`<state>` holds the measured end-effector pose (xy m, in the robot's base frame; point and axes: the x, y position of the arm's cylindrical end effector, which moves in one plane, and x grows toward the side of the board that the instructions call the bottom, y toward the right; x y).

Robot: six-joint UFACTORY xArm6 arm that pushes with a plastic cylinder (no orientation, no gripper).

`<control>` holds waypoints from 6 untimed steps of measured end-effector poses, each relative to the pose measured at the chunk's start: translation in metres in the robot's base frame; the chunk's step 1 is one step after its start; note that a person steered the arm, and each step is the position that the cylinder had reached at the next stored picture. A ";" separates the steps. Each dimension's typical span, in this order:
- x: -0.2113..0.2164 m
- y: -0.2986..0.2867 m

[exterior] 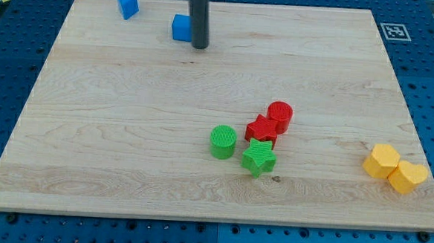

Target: Slide the blue cube left a bit

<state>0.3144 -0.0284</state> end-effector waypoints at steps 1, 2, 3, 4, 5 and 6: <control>-0.013 0.017; -0.036 0.011; -0.040 -0.011; -0.040 -0.038; -0.040 -0.069; -0.040 -0.096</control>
